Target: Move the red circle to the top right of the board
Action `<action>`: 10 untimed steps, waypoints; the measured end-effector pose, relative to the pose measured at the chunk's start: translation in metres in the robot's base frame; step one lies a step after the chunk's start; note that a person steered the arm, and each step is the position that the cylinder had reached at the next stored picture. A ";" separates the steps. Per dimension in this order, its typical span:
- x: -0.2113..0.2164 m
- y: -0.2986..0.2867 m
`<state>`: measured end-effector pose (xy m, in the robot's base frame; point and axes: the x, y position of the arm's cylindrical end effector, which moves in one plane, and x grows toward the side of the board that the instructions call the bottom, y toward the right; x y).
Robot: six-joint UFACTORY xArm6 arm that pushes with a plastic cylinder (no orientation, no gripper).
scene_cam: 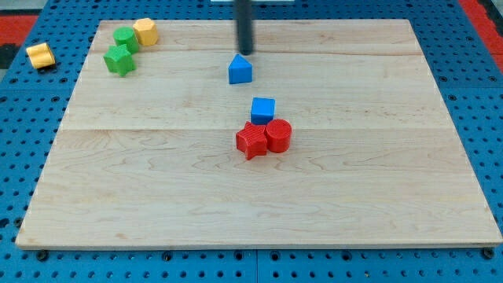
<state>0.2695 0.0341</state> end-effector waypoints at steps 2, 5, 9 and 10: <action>0.047 -0.097; 0.023 -0.107; 0.031 -0.111; 0.031 -0.113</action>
<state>0.3009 -0.0791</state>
